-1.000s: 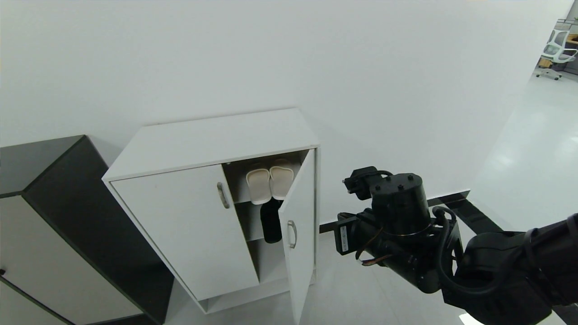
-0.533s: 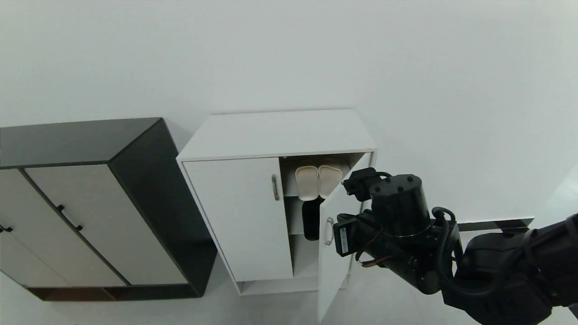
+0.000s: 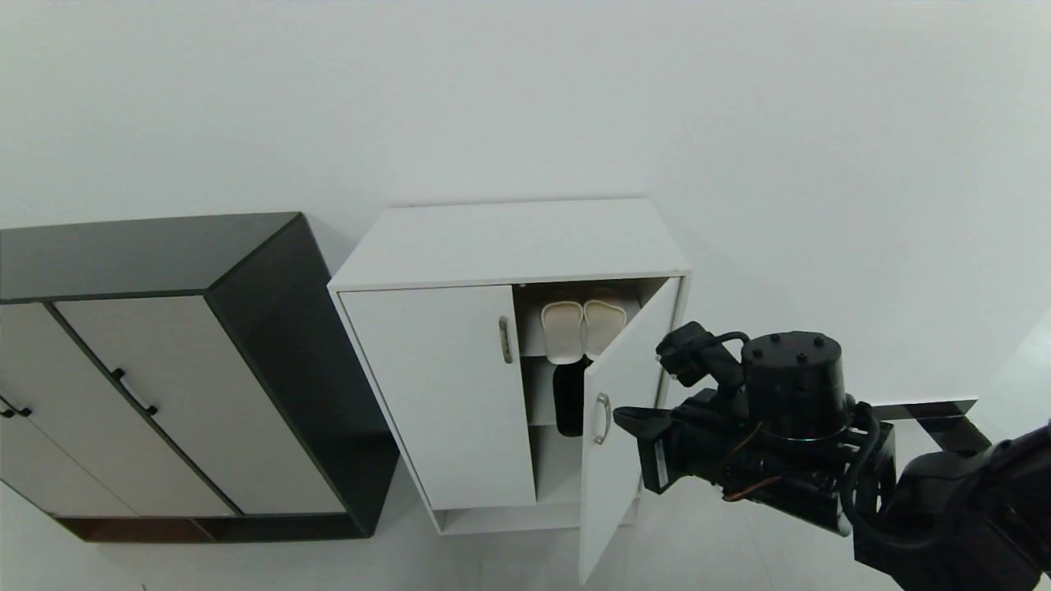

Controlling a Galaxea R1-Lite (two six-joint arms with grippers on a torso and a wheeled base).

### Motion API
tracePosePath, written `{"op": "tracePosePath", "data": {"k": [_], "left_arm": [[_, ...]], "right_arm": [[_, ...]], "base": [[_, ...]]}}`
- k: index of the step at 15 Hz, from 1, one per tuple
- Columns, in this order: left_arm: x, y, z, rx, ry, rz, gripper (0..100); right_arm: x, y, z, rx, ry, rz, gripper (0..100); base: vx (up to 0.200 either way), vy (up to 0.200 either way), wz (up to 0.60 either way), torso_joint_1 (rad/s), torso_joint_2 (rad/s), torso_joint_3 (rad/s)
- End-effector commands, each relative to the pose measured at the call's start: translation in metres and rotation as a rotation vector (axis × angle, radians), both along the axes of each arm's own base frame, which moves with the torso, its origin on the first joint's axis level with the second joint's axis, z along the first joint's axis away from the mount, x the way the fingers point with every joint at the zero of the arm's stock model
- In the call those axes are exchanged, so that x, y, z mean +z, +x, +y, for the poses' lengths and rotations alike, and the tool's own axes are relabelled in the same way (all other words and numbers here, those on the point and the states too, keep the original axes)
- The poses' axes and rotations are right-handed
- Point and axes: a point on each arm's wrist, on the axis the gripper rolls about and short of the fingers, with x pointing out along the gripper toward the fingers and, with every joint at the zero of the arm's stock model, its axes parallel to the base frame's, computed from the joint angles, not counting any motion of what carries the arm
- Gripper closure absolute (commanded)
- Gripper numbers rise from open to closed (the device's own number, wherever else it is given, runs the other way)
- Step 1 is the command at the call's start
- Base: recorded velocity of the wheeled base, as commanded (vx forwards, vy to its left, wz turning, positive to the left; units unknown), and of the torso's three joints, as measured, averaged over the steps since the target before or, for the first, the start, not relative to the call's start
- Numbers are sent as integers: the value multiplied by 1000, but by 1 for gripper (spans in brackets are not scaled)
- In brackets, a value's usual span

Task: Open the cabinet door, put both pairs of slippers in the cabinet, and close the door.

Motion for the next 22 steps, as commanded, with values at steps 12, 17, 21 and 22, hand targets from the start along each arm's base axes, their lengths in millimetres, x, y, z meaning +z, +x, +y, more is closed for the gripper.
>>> {"op": "tracePosePath", "data": {"k": [12, 17, 21, 22], "left_arm": [[0, 0, 0, 1, 0, 1, 100], [0, 0, 0, 3, -2, 1, 100], [0, 0, 0, 3, -2, 1, 100], [0, 0, 0, 3, -2, 1, 100]], "right_arm": [[-21, 15, -32, 48, -67, 44, 100], [-28, 27, -24, 37, -66, 56, 100], [-37, 40, -19, 25, -72, 65, 100], [-38, 42, -19, 21, -74, 68, 100]], "base": [[117, 0, 0, 0, 2, 3], [0, 0, 0, 0, 0, 0], [0, 0, 0, 0, 0, 0], [0, 0, 0, 0, 0, 0]]}}
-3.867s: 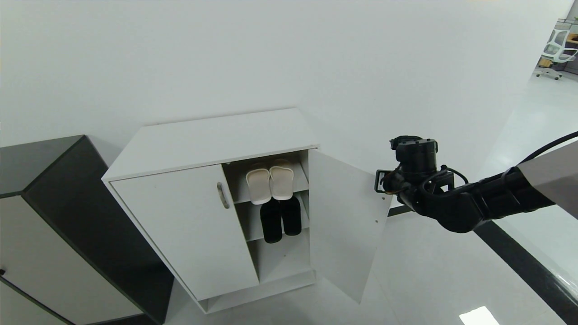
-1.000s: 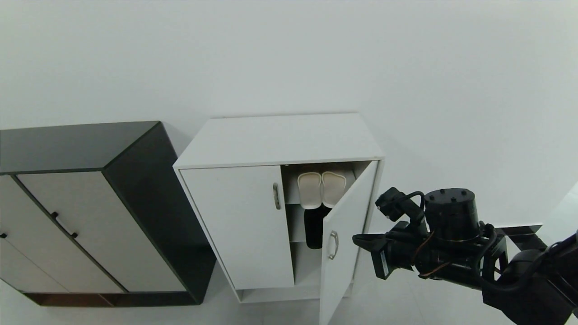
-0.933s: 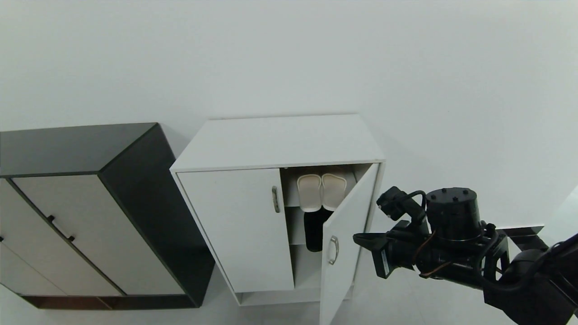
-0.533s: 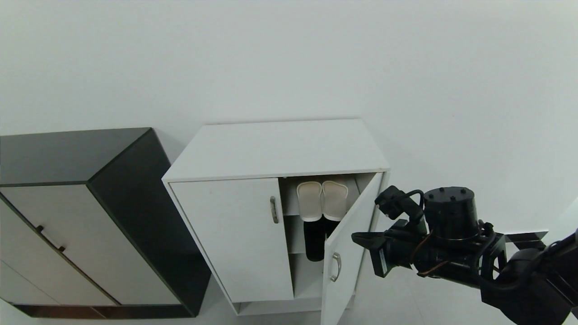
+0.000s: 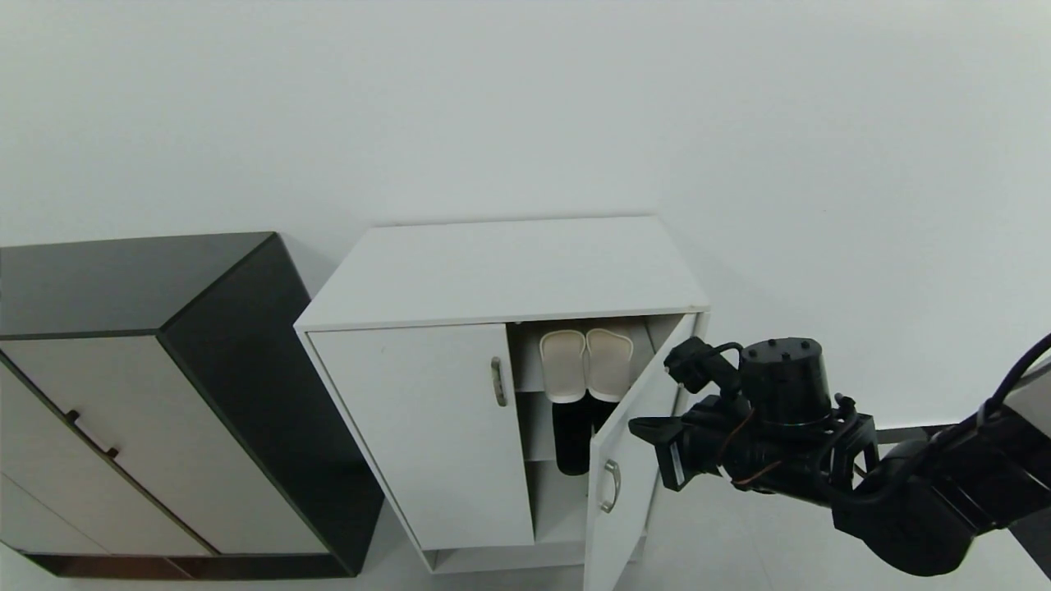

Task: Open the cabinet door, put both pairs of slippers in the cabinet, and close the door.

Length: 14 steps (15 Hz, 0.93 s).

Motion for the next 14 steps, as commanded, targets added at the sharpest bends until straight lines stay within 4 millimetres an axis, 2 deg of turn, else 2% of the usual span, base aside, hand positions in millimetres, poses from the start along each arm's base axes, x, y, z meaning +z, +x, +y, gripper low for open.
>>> {"op": "tracePosePath", "data": {"k": [1, 8, 14], "left_arm": [[0, 0, 0, 1, -1, 1, 100], [0, 0, 0, -1, 1, 1, 100], [0, 0, 0, -1, 1, 1, 100]], "right_arm": [[-10, 11, 2, -15, -10, 17, 100], [-11, 41, 14, -34, 16, -18, 100], [-4, 64, 15, -63, 16, -19, 100]], "base": [[0, 0, 0, 0, 0, 0], [0, 0, 0, 0, 0, 0], [0, 0, 0, 0, 0, 0]]}}
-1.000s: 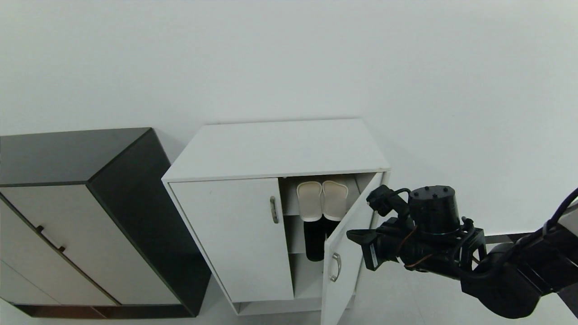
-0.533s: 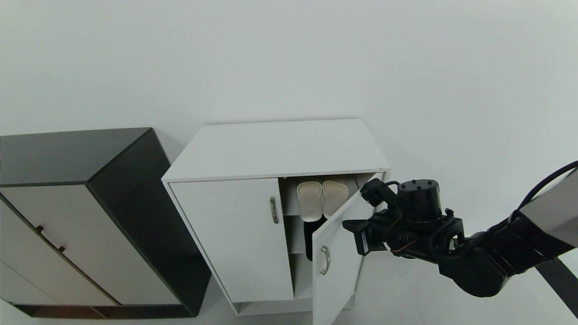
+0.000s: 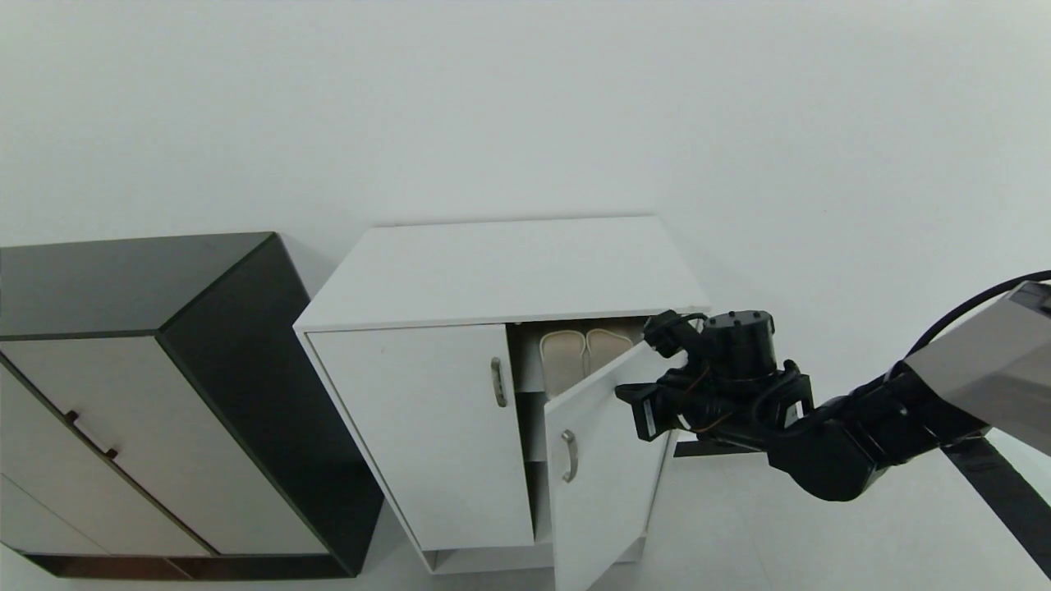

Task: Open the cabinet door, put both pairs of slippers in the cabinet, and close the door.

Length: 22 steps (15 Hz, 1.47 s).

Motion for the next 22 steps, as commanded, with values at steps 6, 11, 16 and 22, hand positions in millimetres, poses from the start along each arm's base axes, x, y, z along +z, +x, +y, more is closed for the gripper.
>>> {"op": "tracePosePath", "data": {"k": [6, 11, 16, 22], "left_arm": [[0, 0, 0, 1, 1, 1, 100], [0, 0, 0, 1, -1, 1, 100], [0, 0, 0, 1, -1, 1, 100], [0, 0, 0, 1, -1, 1, 100]], "right_arm": [[-1, 33, 1, -42, 8, 1, 100], [-2, 48, -3, -78, 41, 7, 100], [-4, 61, -8, -102, 47, -2, 100], [-5, 64, -7, -105, 43, 5, 100]], "base": [[0, 0, 0, 0, 0, 0], [0, 0, 0, 0, 0, 0], [0, 0, 0, 0, 0, 0], [0, 0, 0, 0, 0, 0]]}}
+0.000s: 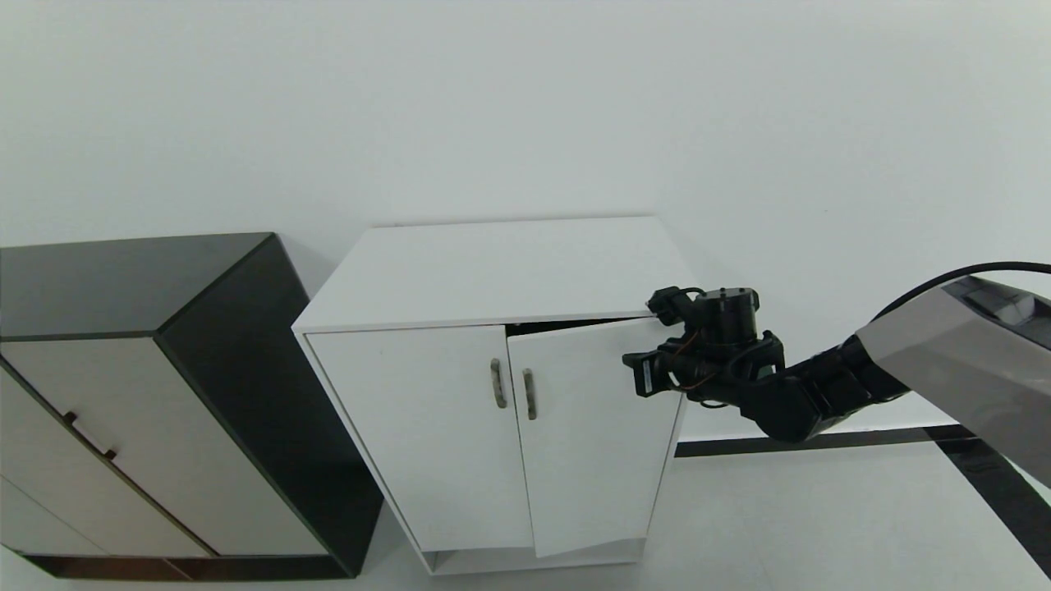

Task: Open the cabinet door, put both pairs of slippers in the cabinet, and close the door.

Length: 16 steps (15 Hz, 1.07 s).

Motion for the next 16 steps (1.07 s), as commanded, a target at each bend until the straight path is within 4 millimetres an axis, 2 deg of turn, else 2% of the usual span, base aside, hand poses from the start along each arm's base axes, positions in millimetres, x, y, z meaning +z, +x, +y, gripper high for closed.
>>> {"op": "tracePosePath", "data": {"k": [1, 9, 16], "left_arm": [[0, 0, 0, 0, -1, 1, 100], [0, 0, 0, 0, 1, 1, 100], [0, 0, 0, 0, -1, 1, 100]], "right_arm": [[-1, 2, 1, 0, 2, -1, 100], [-5, 7, 1, -4, 3, -2, 100], [1, 12, 2, -15, 24, -7, 100]], "base": [[0, 0, 0, 0, 0, 0], [0, 0, 0, 0, 0, 0], [0, 0, 0, 0, 0, 0]]}}
